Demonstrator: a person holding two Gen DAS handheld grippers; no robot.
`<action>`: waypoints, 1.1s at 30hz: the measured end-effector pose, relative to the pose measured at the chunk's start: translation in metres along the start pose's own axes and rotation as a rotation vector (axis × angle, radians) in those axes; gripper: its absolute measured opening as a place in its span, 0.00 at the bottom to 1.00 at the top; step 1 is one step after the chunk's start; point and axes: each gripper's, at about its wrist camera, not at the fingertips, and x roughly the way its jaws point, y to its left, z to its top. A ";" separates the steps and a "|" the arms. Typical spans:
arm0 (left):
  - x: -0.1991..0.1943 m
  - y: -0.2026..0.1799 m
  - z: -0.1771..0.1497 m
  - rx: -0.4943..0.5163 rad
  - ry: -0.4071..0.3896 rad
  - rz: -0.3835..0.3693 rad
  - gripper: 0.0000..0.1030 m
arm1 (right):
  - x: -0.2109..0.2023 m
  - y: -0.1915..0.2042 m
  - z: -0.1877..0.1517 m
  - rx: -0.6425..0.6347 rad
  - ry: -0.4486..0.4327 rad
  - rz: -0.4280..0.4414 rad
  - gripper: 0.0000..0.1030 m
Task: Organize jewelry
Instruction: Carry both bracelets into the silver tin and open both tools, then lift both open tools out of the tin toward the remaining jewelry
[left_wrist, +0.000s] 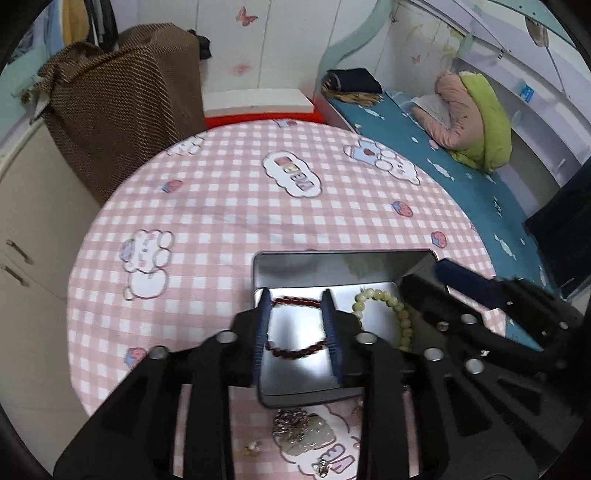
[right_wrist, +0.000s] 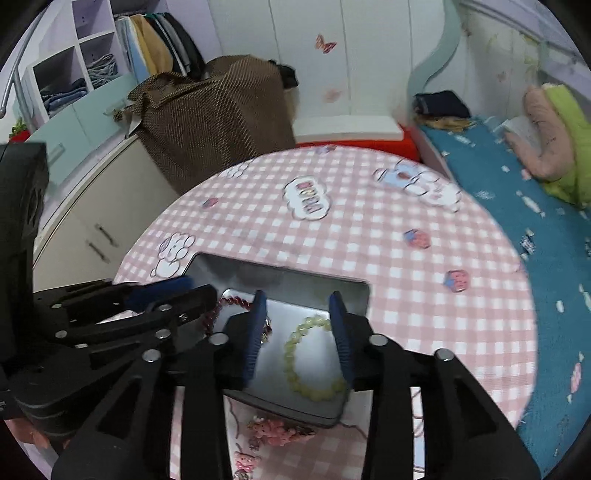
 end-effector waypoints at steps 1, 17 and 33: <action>-0.002 0.000 0.000 0.001 -0.002 -0.004 0.33 | -0.003 -0.001 0.000 0.003 -0.009 -0.009 0.49; -0.018 -0.001 -0.008 0.003 -0.016 0.032 0.54 | -0.026 -0.009 -0.007 0.011 -0.045 -0.057 0.65; -0.037 0.000 -0.028 -0.004 -0.032 0.028 0.59 | -0.049 0.005 -0.020 -0.005 -0.078 -0.069 0.72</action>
